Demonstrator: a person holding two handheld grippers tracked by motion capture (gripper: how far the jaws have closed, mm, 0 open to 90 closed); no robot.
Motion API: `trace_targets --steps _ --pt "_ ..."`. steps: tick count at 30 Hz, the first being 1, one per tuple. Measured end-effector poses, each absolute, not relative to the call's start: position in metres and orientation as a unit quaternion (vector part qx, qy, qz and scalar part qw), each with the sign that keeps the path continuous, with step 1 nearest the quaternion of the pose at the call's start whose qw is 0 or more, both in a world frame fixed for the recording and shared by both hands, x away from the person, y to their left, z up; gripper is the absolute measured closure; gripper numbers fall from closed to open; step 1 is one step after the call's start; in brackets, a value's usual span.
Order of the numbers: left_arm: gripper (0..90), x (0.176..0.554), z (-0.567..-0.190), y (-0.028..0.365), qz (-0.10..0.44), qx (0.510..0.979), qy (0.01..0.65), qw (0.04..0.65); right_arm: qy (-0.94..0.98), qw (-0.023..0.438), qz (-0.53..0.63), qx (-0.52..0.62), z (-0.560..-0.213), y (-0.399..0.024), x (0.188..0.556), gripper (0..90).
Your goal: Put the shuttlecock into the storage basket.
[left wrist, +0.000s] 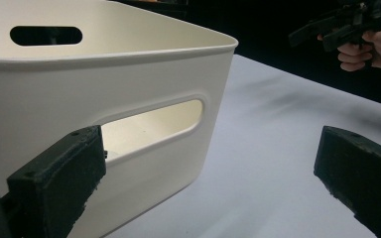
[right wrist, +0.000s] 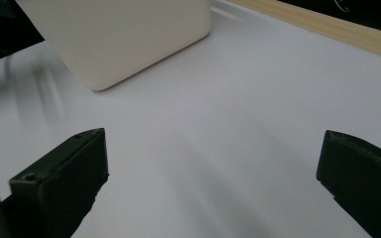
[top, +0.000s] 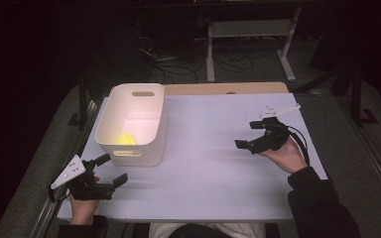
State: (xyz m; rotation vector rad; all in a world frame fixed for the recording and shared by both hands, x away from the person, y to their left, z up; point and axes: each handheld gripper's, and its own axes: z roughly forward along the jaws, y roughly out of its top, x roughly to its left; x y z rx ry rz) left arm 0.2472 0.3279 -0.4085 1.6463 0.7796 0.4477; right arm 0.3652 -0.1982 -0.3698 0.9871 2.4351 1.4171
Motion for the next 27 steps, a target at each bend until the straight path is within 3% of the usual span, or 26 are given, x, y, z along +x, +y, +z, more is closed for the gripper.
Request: trace_targets --steps 27 --pt "0.0 0.247 -0.409 0.328 0.192 0.708 0.335 0.591 0.794 0.095 0.484 0.356 -0.397 -0.240 0.338 0.0"
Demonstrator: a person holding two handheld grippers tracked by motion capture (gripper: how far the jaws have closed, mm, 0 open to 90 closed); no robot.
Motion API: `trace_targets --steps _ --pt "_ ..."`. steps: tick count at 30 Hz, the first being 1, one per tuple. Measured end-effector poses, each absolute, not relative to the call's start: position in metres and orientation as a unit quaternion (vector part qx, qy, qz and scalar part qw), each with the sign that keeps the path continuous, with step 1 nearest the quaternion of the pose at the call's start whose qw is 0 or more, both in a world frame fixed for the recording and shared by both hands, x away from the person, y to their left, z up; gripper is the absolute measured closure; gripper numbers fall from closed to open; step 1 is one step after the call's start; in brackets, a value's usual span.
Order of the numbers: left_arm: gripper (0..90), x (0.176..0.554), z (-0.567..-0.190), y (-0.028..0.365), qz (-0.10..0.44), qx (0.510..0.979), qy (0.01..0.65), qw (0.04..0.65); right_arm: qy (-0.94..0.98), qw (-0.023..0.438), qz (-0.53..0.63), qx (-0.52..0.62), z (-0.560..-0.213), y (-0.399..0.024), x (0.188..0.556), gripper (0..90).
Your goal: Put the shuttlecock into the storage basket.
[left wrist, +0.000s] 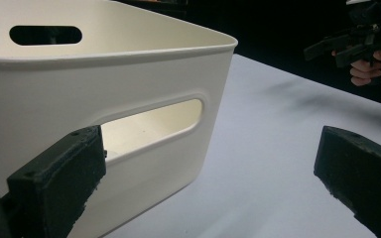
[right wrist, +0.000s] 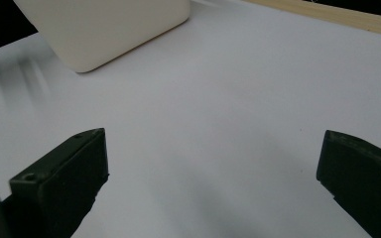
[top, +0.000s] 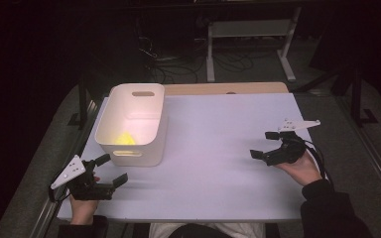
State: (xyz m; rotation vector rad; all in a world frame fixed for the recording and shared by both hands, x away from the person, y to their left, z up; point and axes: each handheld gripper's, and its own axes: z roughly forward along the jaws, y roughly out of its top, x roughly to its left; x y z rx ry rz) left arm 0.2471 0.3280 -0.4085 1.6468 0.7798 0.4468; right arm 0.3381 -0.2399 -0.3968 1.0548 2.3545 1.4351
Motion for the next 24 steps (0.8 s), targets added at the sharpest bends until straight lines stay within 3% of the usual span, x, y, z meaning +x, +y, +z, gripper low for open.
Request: trace_targets --steps 24 --pt "0.0 0.245 -0.409 0.328 0.193 0.709 0.336 0.589 0.775 0.136 0.484 0.383 -0.417 -0.269 0.315 0.0"
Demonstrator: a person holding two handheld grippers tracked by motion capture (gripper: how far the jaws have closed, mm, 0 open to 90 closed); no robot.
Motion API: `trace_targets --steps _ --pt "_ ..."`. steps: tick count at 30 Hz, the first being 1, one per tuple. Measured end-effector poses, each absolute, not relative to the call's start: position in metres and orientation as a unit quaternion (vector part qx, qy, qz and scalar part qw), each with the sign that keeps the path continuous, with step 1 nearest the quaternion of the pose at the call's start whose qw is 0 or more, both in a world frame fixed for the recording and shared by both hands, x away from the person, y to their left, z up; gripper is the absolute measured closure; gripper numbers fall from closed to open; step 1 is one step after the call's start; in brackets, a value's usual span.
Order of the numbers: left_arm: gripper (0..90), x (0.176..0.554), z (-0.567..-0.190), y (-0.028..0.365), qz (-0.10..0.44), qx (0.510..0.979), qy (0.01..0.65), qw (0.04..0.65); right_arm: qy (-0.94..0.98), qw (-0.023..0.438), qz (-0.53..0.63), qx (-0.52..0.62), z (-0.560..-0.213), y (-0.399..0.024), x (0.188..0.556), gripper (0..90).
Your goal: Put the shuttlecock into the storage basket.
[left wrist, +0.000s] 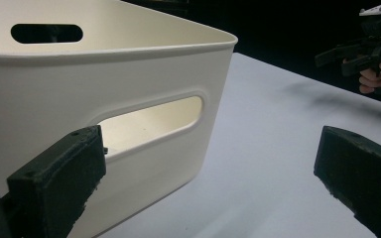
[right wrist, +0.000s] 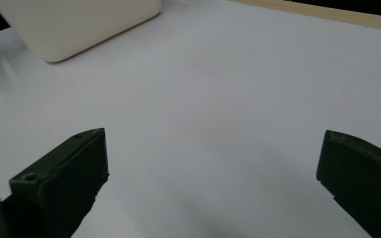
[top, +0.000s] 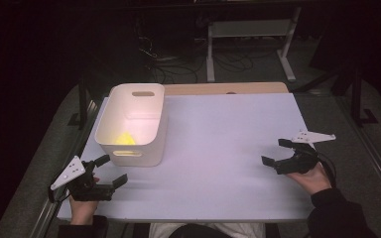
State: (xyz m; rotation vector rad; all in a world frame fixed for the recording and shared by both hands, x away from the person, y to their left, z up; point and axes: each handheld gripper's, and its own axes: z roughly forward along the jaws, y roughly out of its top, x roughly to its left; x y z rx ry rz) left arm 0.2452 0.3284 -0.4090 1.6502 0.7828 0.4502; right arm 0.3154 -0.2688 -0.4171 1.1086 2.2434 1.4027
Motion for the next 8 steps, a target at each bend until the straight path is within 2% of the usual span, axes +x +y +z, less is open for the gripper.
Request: trace_targets --steps 8 --pt "0.0 0.2444 -0.4091 0.3290 0.196 0.711 0.338 0.585 0.762 0.153 0.488 0.398 -0.4217 -0.2798 0.3067 0.0"
